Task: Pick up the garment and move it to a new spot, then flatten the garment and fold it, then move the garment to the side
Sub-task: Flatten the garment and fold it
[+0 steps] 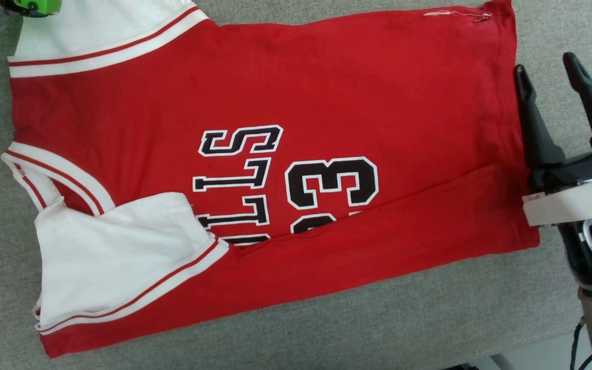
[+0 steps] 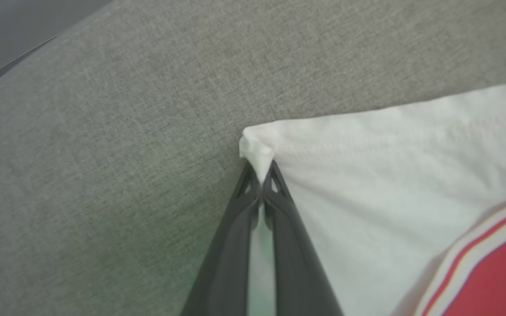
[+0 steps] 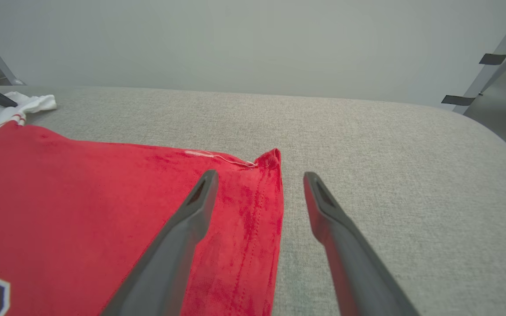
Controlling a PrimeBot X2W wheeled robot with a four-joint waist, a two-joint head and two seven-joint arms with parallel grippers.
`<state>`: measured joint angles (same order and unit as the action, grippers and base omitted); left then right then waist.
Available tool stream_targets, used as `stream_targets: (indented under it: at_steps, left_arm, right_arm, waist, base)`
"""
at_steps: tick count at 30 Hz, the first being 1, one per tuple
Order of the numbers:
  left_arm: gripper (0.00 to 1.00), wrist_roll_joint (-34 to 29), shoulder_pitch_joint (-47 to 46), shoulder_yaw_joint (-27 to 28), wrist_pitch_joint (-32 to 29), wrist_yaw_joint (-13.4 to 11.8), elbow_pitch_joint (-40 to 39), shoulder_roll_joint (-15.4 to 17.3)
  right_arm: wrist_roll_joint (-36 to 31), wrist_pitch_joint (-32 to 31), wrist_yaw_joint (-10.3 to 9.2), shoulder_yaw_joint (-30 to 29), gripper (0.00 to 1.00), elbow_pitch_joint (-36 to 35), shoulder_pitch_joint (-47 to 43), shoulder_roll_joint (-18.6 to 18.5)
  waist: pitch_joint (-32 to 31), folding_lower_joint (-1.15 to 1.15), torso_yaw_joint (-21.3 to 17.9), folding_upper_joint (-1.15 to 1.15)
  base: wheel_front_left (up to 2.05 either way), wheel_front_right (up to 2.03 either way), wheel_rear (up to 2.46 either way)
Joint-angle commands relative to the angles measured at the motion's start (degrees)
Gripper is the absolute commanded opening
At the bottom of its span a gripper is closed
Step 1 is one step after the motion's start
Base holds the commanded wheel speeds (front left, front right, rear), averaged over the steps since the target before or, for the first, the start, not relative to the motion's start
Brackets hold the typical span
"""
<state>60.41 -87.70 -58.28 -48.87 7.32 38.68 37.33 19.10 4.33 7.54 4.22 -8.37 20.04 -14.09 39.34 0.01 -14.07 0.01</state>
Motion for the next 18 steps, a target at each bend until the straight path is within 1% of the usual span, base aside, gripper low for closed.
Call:
stream_targets:
  at_steps: [1, 2, 4, 5, 8, 12, 16, 18]
  left_arm:
    - [0.0, 0.6, 4.5, -1.8, 1.0, 0.1, 0.2, -0.2]
    - [0.0, 0.8, 4.8, -2.0, 5.2, 0.2, -2.1, 0.0]
    - [0.0, 0.8, 5.1, -2.4, 7.6, 0.2, -3.7, 0.0]
    - [0.0, 1.0, 5.3, -2.6, 9.0, 0.2, -4.8, 0.1]
    - [0.0, 1.3, 6.1, -3.5, 12.4, 0.2, -7.8, 0.0]
    - [0.0, 1.2, 7.3, -5.0, 16.9, 0.2, -11.8, 0.2]
    - [0.0, 1.1, 8.4, -6.0, 20.7, 0.2, -15.1, 0.1]
    - [0.0, 0.7, 8.7, -6.6, 22.1, 0.2, -16.4, 0.0]
  right_arm:
    - [-0.3, 0.4, -0.05, -0.7, 1.0, 0.1, 2.0, -1.2]
    - [0.0, -0.8, -0.05, -2.3, 1.0, 0.6, 4.1, -3.2]
    - [1.6, -2.7, -0.05, -3.2, 1.0, 0.9, 5.7, -4.3]
    - [2.3, -4.4, -0.05, -3.5, 1.0, 1.1, 6.8, -5.5]
    - [3.5, -9.5, -0.05, -3.3, 1.0, 2.0, 10.0, -10.3]
    - [8.3, -20.9, -0.05, -0.2, 1.0, 5.3, 14.6, -18.4]
    - [15.7, -34.5, -0.05, 4.8, 1.0, 8.5, 17.9, -24.5]
    - [18.5, -40.2, -0.05, 6.9, 1.0, 9.8, 19.2, -26.9]
  waist:
    - [-1.5, -0.01, 1.3, -0.01]
    - [-3.5, -0.01, 2.9, -0.01]
    - [-4.8, -0.01, 3.9, -0.01]
    - [-5.5, -0.01, 4.5, -0.01]
    - [-7.4, -0.01, 6.4, -0.01]
    - [-9.3, -0.01, 8.9, -0.01]
    - [-9.8, -0.01, 11.0, -0.01]
    - [-9.5, -0.01, 12.0, -0.01]
  base:
    - [0.0, 0.0, 0.0]
    - [0.0, 0.0, 0.0]
    - [0.0, 0.0, 0.0]
    - [0.0, 0.0, 0.0]
    - [0.0, 0.0, 0.0]
    - [0.0, 0.0, 0.0]
    - [0.0, 0.0, 0.0]
    - [0.0, 0.0, 0.0]
